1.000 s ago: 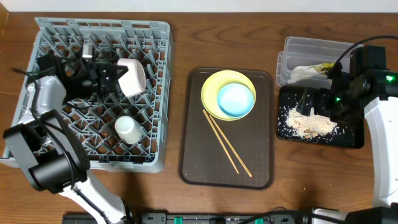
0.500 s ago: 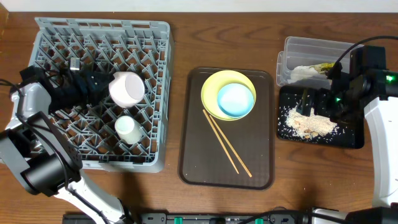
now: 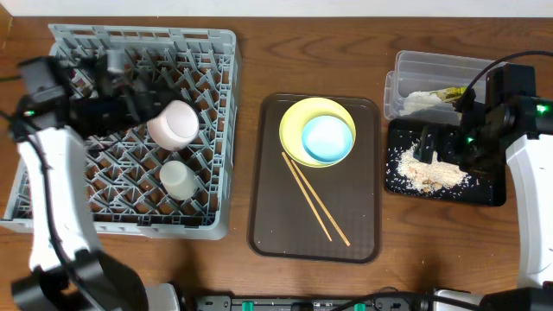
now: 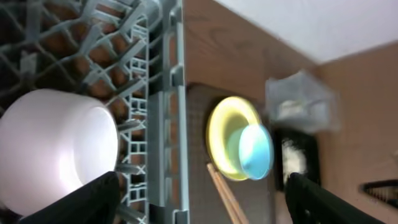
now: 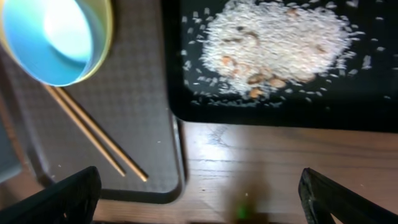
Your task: Sort waste into correct bins and load items into the dishwasher
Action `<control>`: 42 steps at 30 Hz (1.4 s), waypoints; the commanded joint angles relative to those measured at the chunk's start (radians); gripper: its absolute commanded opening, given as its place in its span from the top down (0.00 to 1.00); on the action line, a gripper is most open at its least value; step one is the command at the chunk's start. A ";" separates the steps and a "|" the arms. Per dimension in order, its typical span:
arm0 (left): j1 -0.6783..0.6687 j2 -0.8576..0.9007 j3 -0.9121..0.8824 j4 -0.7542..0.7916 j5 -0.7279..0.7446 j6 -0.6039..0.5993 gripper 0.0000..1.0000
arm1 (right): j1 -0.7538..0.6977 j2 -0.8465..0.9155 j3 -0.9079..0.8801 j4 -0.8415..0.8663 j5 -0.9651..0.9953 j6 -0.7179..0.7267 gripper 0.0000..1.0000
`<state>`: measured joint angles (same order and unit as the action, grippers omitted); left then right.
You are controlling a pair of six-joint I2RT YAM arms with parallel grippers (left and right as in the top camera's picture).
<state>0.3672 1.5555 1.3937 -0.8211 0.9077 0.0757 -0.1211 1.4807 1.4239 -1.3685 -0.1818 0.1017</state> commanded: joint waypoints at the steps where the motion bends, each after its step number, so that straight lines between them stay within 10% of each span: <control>1: -0.188 -0.078 0.014 0.015 -0.312 -0.089 0.13 | -0.013 -0.017 0.016 -0.009 0.098 0.019 0.01; 11: -0.706 0.006 0.224 -0.034 -0.736 -0.175 0.08 | -0.070 -0.017 0.016 -0.041 0.173 0.069 0.01; 20: -0.972 0.215 0.224 0.062 -0.792 -0.068 0.07 | -0.123 -0.017 0.016 -0.049 0.174 0.077 0.01; 33: -1.129 0.522 0.224 0.200 -0.798 0.026 0.09 | -0.123 -0.017 0.016 -0.049 0.174 0.077 0.01; 42: -1.109 0.598 0.224 0.198 -0.992 0.025 0.33 | -0.123 -0.017 0.016 -0.049 0.174 0.077 0.01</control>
<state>-0.7593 2.1384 1.6119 -0.6220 0.0124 0.0925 -0.2382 1.4803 1.4239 -1.4170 -0.0216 0.1654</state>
